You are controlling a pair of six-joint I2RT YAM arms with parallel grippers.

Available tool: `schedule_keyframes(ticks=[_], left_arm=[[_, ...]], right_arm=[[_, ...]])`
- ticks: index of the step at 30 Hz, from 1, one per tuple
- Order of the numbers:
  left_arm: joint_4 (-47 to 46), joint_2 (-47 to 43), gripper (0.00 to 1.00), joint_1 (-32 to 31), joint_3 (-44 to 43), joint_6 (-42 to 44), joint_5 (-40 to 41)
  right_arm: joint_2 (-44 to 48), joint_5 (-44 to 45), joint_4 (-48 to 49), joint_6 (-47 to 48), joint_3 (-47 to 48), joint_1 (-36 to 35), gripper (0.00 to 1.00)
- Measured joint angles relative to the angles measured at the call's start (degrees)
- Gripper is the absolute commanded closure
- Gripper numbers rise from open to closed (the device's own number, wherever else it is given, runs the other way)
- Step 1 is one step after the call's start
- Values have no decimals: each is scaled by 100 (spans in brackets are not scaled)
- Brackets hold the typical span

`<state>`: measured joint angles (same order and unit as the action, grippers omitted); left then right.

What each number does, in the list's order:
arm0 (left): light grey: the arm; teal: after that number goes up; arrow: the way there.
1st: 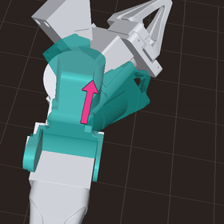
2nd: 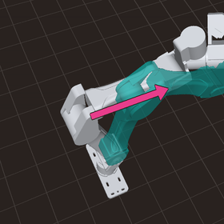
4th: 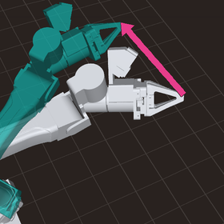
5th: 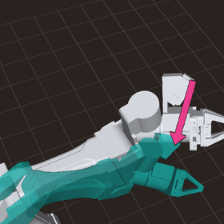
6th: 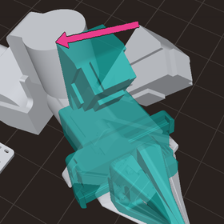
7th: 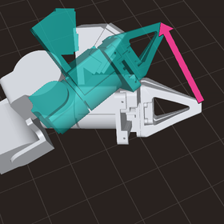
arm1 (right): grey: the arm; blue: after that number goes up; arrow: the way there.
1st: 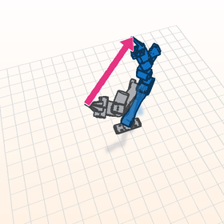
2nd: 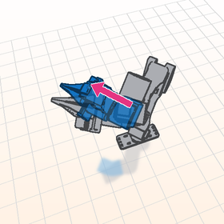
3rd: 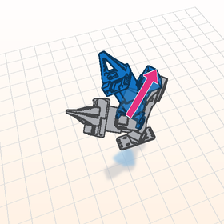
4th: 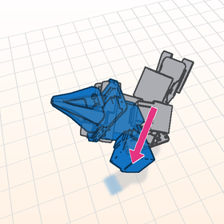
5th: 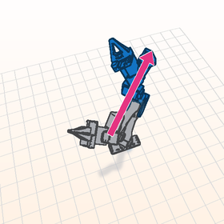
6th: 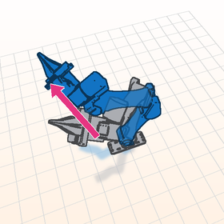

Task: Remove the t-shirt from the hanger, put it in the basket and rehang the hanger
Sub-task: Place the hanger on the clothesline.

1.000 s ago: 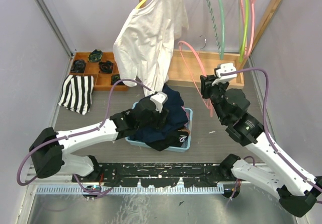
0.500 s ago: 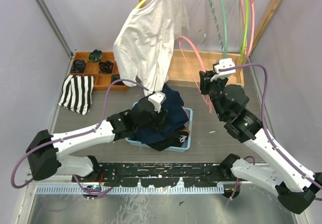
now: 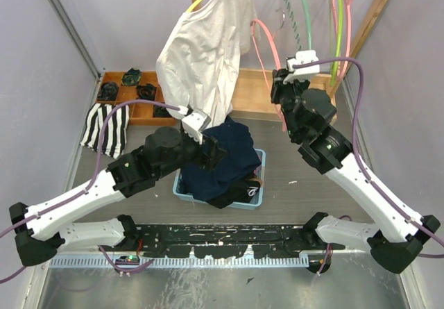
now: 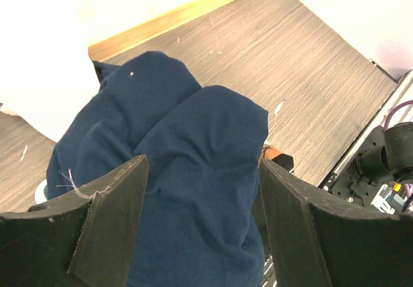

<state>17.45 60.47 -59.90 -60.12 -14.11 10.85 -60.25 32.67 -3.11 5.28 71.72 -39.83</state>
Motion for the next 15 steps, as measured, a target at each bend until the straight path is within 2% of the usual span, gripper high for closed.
schedule_keyframes(ticks=[6,15], left_arm=[[-98,-304,23,0,76,103,68],[-168,-448,22,-2,273,103,210]], right_arm=[[-671,-87,136,199,695,188,99],[-1056,-638,168,151,1305,1023,99]])
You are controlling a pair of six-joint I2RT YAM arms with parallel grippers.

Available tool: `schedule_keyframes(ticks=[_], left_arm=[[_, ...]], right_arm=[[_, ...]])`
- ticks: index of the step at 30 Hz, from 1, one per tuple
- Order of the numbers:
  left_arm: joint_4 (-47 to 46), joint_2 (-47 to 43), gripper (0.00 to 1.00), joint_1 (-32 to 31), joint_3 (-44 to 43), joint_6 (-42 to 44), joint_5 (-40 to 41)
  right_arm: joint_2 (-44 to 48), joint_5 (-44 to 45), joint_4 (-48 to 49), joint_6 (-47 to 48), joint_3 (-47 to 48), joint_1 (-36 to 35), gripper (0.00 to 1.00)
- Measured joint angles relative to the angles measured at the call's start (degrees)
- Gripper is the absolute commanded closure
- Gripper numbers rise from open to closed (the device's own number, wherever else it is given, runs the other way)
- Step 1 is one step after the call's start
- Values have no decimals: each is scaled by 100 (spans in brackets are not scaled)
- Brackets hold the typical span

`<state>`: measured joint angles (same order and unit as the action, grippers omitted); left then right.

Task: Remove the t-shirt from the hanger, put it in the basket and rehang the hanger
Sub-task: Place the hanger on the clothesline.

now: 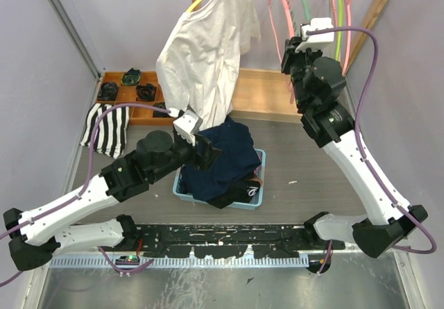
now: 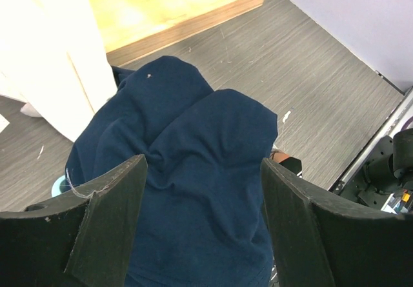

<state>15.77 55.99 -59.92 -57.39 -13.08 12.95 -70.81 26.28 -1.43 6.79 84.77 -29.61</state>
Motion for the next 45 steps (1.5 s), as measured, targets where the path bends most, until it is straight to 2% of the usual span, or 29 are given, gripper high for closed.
schedule_keyframes(ticks=[8,18,38,40,41,44,45], left_arm=[[9,-286,20,0,9,107,260],[9,-520,18,0,42,164,433],[177,-872,17,-2,138,256,811],[179,-938,16,-2,142,258,855],[179,-977,16,-2,144,260,876],[179,-1058,16,-2,144,262,942],[179,-1082,16,-2,144,264,975]], right_arm=[[-251,-710,9,-264,461,568,99],[-715,-1270,-2,-459,811,767,100],[-1665,-1506,-76,-564,1478,1062,99],[-1683,-1506,-96,-581,1475,1069,95],[-1685,-1508,-96,-590,1469,1071,88],[-1681,-1506,-92,-629,1458,1071,59],[-1674,-1508,-87,-649,1438,1071,52]])
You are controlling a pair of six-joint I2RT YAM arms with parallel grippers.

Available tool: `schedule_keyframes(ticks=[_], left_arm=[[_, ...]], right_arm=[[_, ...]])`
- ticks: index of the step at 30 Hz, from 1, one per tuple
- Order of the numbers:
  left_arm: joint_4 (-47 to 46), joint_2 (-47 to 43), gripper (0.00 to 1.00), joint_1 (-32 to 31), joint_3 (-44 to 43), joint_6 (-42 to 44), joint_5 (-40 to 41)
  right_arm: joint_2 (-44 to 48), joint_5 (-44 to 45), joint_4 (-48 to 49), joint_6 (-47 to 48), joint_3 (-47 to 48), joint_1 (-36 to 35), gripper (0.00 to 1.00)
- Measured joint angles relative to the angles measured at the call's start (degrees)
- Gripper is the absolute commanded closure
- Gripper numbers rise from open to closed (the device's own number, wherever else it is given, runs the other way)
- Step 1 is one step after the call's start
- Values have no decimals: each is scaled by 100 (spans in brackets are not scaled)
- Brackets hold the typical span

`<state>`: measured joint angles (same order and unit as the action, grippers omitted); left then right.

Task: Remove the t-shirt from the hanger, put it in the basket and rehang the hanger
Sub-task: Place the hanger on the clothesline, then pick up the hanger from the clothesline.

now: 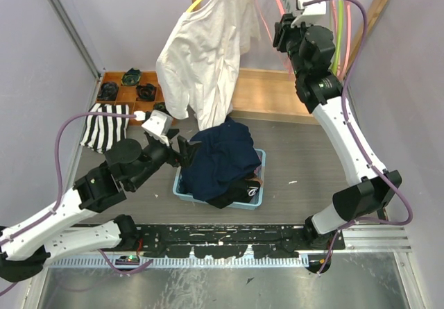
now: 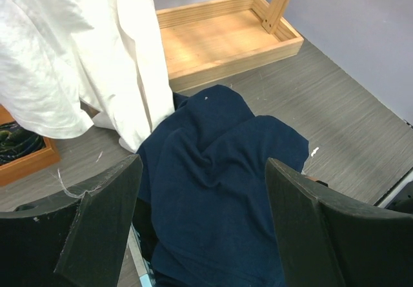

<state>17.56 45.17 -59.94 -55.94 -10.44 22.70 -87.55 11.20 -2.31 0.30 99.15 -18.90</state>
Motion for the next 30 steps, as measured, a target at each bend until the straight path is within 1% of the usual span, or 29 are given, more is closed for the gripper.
schedule_keyframes(ticks=[1,3,7,11,13,14,16,19,24,25,27,30], left_arm=[[0,-13,16,0,0,0,24],[0,-39,16,0,0,0,68],[0,-87,16,0,2,0,157],[-7,-173,13,0,50,-9,256],[0,-234,6,0,111,-15,319],[2,-245,4,0,122,-15,354],[2,-267,2,0,140,-26,437],[7,-282,2,0,142,-31,540],[15,-385,2,0,175,-31,643],[28,-505,2,0,210,-33,684],[22,-560,2,0,234,-46,691],[42,-754,2,0,417,-103,695]], right_arm=[[22,-2,9,-33,-35,0,46],[68,-15,4,-76,-70,0,38],[260,7,-13,-92,-72,0,33],[610,17,-48,-109,-70,0,32],[807,-11,-79,-151,-35,0,31],[870,-39,-83,-179,0,0,31],[977,-153,-103,-264,149,-13,31],[1012,-304,-111,-402,422,-120,31],[857,-328,-140,-444,776,-844,31],[551,-308,-166,-407,955,-1425,31],[452,-273,-199,-404,964,-1541,31],[13,7,-70,-415,1178,-1950,31]])
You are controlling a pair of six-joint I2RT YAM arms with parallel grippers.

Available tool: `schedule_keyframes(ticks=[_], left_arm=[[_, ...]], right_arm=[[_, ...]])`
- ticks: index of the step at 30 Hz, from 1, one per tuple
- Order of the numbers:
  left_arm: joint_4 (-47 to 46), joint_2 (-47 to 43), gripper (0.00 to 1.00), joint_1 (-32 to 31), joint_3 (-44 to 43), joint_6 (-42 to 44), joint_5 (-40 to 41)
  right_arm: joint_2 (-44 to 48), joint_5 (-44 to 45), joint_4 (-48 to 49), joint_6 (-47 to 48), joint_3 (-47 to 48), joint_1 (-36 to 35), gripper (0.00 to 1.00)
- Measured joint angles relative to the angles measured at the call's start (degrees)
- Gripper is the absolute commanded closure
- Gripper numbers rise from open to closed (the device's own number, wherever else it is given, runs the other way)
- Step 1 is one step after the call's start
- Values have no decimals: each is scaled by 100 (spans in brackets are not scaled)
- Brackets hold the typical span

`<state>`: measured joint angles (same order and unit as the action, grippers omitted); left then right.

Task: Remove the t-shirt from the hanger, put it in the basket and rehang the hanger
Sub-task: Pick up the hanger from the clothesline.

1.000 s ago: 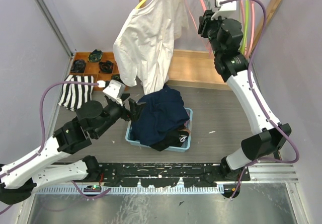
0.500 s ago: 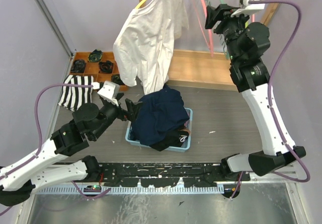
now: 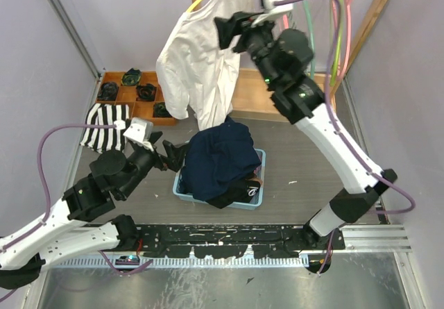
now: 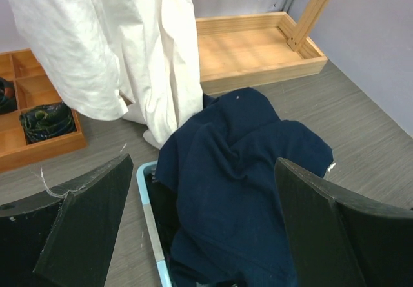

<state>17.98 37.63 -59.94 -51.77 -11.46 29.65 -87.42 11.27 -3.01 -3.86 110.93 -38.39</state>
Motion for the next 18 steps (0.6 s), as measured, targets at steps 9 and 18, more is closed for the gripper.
schedule_keyframes(ticks=[9,18], left_arm=[[271,-586,2,0,363,-212,-57],[568,-1204,2,0,514,-361,87]], right_arm=[[-1482,382,-2,-107,695,-852,31],[-2468,949,-96,-459,1705,-1040,32]])
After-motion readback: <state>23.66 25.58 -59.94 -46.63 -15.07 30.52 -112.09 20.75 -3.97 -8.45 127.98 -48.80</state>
